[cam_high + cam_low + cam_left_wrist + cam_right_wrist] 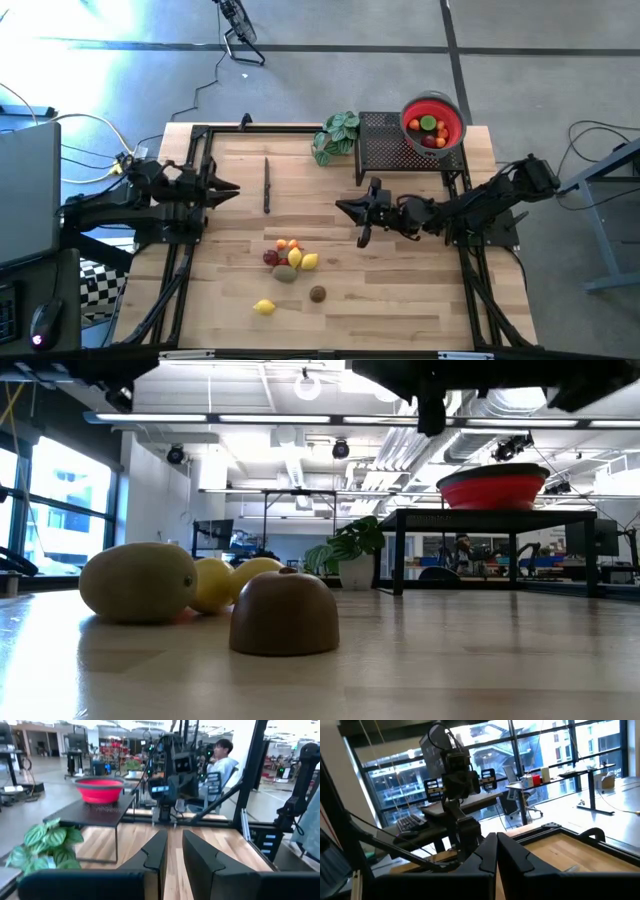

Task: Pick & Place Fruit
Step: Put the yellow lemon into the red strainer bowl

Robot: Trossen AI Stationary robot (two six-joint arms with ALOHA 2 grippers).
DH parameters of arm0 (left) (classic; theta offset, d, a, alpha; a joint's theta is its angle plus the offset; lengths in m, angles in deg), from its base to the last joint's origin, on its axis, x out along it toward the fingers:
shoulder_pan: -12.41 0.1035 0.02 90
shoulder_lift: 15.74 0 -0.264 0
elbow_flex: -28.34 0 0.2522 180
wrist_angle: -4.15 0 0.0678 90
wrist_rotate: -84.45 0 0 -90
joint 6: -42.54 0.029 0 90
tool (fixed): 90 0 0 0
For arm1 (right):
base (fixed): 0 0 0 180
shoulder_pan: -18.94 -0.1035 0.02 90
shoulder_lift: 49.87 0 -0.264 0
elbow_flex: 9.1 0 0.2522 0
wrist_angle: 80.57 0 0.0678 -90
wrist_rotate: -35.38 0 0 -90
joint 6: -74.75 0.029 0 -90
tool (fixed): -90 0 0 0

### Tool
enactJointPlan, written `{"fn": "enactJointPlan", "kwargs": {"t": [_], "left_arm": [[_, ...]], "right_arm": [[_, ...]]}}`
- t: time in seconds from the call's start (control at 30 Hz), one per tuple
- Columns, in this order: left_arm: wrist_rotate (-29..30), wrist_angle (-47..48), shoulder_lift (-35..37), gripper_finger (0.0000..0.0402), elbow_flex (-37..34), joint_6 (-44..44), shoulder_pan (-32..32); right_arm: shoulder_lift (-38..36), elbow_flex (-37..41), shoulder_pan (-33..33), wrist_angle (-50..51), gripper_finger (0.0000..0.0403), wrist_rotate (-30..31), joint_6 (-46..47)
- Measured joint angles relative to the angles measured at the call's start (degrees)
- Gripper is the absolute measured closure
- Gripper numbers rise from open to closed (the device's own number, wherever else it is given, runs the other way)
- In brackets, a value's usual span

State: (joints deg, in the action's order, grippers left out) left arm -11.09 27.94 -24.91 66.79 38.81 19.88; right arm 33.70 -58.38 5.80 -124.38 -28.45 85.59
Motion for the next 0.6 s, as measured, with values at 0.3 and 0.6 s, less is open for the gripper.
{"fn": "enactJointPlan", "kwargs": {"t": [0.3,0.6], "left_arm": [[0.01,10.28,6.8,0.0348,-0.04,-1.06,0.0],[0.03,14.1,6.93,0.0348,-0.04,-1.09,0.0]], "right_arm": [[0.0,-15.07,-0.01,35.42,0.04,-0.16,0.74],[0.0,-19.25,-0.91,42.14,0.04,-1.25,0.66]]}}
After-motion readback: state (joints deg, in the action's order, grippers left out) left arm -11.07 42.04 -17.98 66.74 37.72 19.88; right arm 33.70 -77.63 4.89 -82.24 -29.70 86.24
